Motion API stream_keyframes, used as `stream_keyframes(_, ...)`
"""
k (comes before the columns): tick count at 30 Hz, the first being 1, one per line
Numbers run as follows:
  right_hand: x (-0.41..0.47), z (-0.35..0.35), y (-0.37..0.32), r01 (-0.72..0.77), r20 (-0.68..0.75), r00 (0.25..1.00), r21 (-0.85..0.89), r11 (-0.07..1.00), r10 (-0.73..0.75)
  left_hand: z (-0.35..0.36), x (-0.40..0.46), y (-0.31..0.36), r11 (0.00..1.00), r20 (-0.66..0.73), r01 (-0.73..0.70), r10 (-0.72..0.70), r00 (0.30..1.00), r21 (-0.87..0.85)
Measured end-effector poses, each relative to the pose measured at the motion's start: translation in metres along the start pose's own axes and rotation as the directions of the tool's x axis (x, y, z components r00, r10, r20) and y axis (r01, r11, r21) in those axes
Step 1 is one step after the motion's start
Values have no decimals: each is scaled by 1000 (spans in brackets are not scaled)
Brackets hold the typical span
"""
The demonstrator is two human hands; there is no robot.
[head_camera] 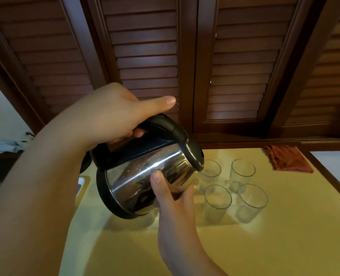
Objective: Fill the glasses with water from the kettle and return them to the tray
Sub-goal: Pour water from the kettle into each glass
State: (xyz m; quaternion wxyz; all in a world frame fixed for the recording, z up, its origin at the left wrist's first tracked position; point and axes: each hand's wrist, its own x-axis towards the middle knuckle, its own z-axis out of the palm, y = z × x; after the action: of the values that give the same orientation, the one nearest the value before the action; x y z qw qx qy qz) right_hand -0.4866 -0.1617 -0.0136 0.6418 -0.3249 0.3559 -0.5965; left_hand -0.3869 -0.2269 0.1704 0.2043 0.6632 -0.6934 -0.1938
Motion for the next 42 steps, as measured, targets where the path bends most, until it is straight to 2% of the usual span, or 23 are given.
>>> stream_keyframes(15, -2, 5, 11, 29, -94, 995, 90, 996, -21, 4, 5, 5, 996, 77, -86, 83, 994, 40)
stream_keyframes(42, 0, -1, 12, 39, -134, 990, 37, 999, -34, 13, 7, 11, 990, 57, -131, 127, 990, 55)
